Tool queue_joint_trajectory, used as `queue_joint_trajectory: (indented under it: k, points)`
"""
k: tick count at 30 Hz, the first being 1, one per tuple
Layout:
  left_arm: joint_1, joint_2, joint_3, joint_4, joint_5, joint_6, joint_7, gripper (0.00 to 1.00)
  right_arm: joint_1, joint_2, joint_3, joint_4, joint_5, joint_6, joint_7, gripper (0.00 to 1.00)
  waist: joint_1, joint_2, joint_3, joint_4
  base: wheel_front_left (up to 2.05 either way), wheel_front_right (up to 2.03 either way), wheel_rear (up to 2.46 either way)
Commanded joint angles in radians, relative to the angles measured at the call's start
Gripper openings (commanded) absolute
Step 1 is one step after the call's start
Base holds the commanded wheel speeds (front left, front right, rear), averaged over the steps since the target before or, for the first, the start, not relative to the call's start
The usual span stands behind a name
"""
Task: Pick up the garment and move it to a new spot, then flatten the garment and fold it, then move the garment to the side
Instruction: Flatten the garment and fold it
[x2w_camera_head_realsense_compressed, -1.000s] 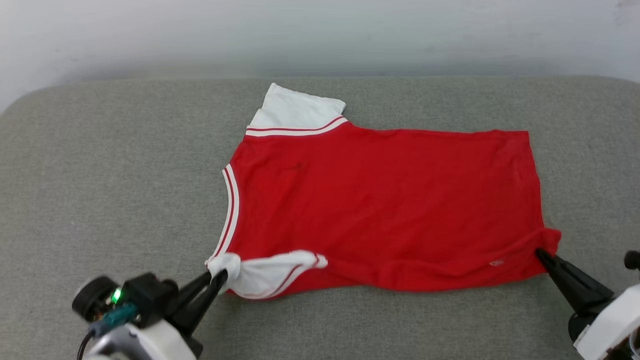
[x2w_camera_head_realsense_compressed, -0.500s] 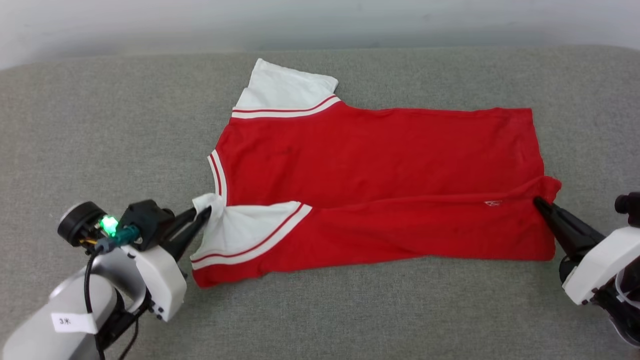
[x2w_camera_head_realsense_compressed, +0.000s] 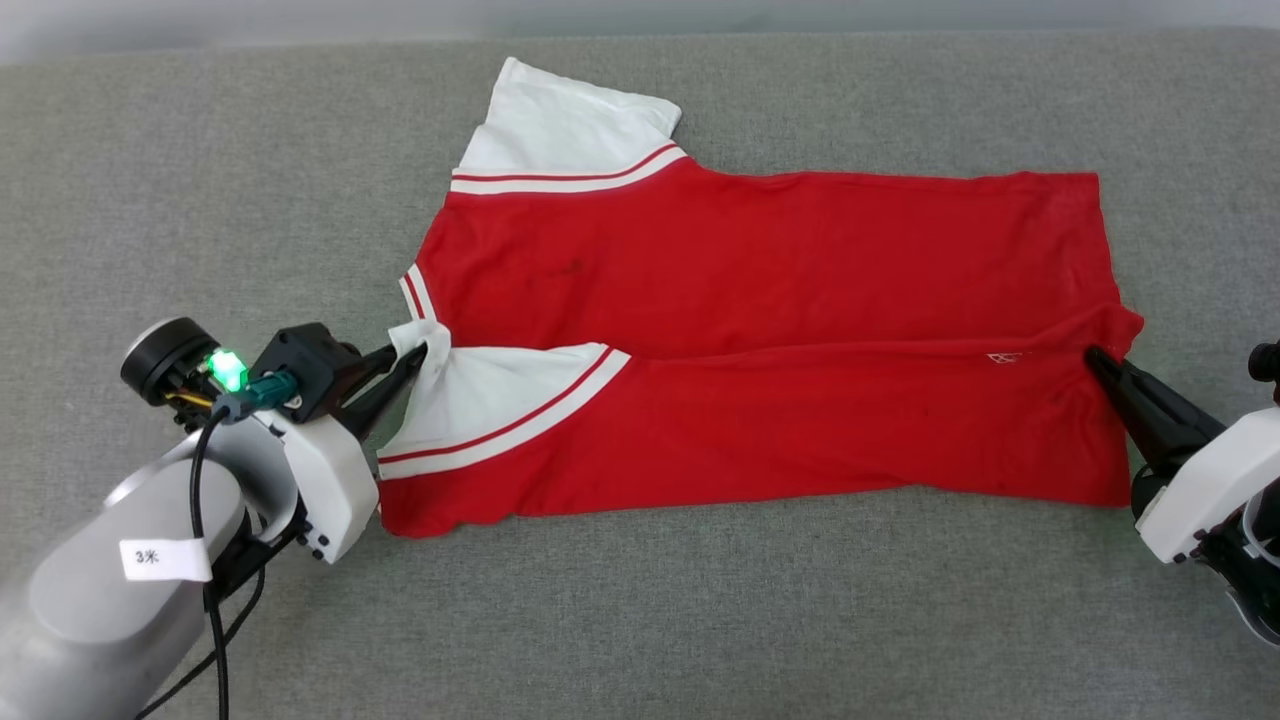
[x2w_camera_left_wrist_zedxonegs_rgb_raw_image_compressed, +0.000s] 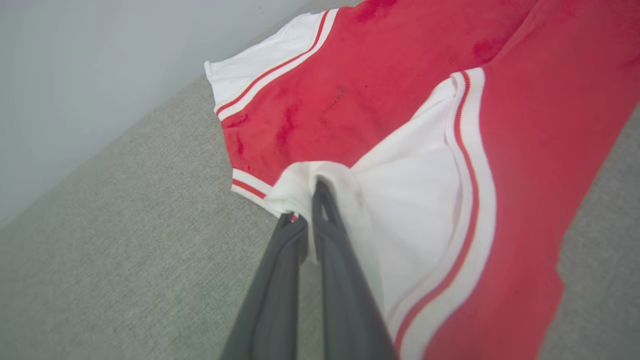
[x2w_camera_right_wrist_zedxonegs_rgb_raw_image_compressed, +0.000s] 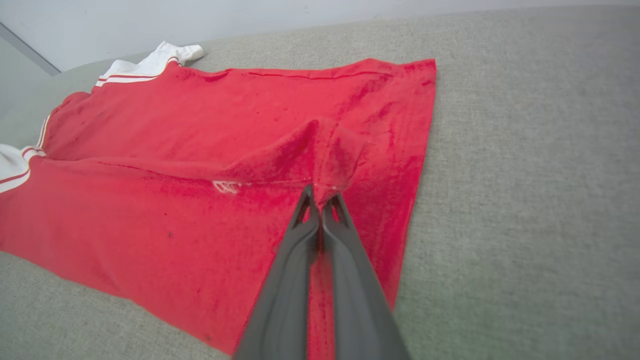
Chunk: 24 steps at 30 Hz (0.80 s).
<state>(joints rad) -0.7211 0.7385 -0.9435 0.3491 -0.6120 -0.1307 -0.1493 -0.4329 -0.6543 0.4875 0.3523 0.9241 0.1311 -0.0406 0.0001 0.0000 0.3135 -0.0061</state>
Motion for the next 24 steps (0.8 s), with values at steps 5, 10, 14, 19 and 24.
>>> queue_joint_trajectory:
  k: [5, 10, 14, 19, 24]
  points:
    - [-0.089, -0.008, -0.08, 0.063, -0.022, 0.0, -0.034, 0.0, -0.024, 0.002, 0.007, -0.004, 0.008, -0.001, -0.009, 0.0, -0.0001, 0.0, 0.033, -0.012, 0.0, 0.0, 0.0]
    - [-0.172, -0.017, -0.172, 0.132, -0.052, 0.0, -0.069, 0.0, -0.026, -0.002, 0.005, -0.015, 0.008, -0.001, -0.022, 0.0, -0.0001, 0.0, 0.072, -0.028, 0.0, 0.0, 0.0]
    - [-0.205, -0.023, -0.213, 0.164, -0.071, 0.0, -0.086, 0.0, -0.023, 0.002, -0.004, -0.007, 0.008, -0.001, -0.028, 0.0, -0.0001, 0.0, 0.087, -0.033, 0.0, 0.0, 0.0]
    - [-0.233, -0.032, -0.256, 0.204, -0.098, 0.0, -0.1, 0.0, -0.034, 0.022, -0.004, 0.019, 0.007, -0.001, -0.018, 0.0, -0.0001, 0.0, 0.103, -0.037, 0.0, 0.0, 0.0]
    - [-0.248, -0.039, -0.28, 0.238, -0.125, 0.0, -0.107, 0.0, -0.047, 0.045, 0.0, 0.055, -0.002, -0.001, -0.013, 0.0, -0.0001, 0.0, 0.113, -0.034, 0.0, 0.0, 0.0]
